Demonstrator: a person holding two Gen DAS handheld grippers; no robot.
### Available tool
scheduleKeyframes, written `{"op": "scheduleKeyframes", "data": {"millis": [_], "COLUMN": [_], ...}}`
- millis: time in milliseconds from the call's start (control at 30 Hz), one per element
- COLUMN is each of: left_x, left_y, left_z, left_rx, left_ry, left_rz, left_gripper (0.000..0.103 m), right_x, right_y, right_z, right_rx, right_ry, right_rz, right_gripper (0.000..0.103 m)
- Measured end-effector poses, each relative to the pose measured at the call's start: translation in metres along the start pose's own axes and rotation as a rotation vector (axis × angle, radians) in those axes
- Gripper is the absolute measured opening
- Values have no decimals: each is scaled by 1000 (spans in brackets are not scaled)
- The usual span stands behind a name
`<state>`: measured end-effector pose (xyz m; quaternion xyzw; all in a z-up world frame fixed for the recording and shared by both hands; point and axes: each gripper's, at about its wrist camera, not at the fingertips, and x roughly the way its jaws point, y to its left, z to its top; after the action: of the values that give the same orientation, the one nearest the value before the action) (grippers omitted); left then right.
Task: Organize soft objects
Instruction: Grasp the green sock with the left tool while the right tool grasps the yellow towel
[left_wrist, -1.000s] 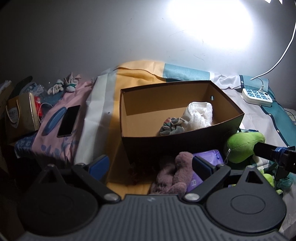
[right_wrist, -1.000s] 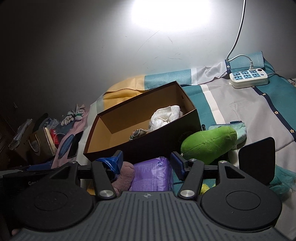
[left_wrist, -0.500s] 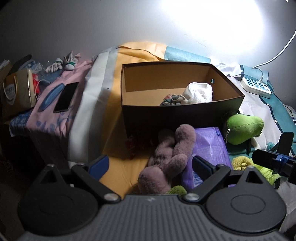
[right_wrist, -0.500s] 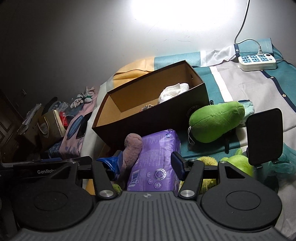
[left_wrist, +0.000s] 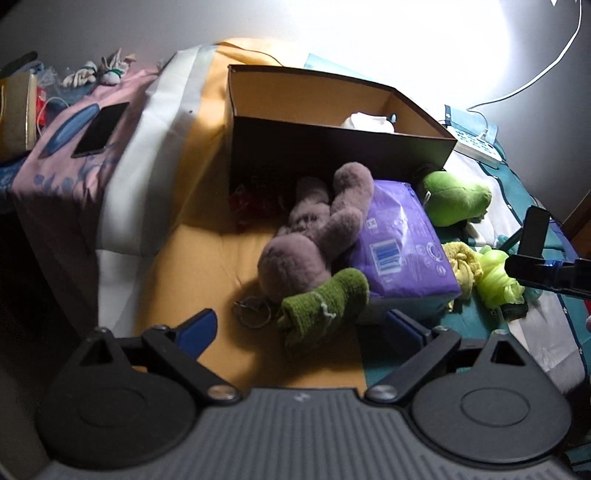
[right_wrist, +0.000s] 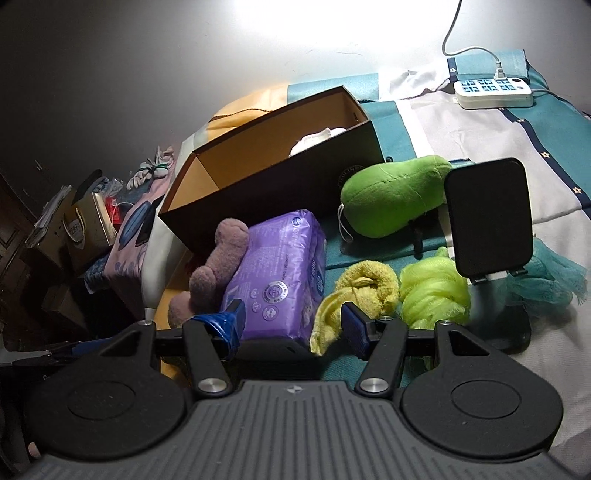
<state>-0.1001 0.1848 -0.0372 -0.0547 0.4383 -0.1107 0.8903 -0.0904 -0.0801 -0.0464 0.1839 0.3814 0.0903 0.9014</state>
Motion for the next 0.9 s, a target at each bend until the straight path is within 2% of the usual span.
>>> {"op": "scheduleKeyframes", "data": {"millis": [200,433,533,567,633,767,800,833,900], "left_x": [16,29,35,37,43,51,51,51,49], "left_y": [-7,-23,-27,-27,-28,-32,-33,-33,-30], "left_z": [-1,2,0,0,-1,-5,-6,-6,-7], "left_rx": [21,87,112,113,117,135,146,158,151], "left_ry": [8,-6,2,6,20,36,35,36,40], "left_rz": [-9,-3,7,10,18,51,68,78,74], "left_gripper": [97,96,92,89,74,51,36,29,26], "right_x": [6,8,9,10,11,16,16,17,18], "right_y": [-17,-20,-23,-24,-25,-26,-26,-26,-26], "right_z": [-8,-9,-8,-8,-8,-7,-7,-7,-6], "right_rx": [66,73,84,87,92,96,96,95,95], "right_ry": [46,51,50,51,53,63,65,67,68], "right_rz": [-20,-22,-23,-24,-27,-30,-30,-30,-31], "right_gripper": [43,43,43,43,43,43,43,43,43]}}
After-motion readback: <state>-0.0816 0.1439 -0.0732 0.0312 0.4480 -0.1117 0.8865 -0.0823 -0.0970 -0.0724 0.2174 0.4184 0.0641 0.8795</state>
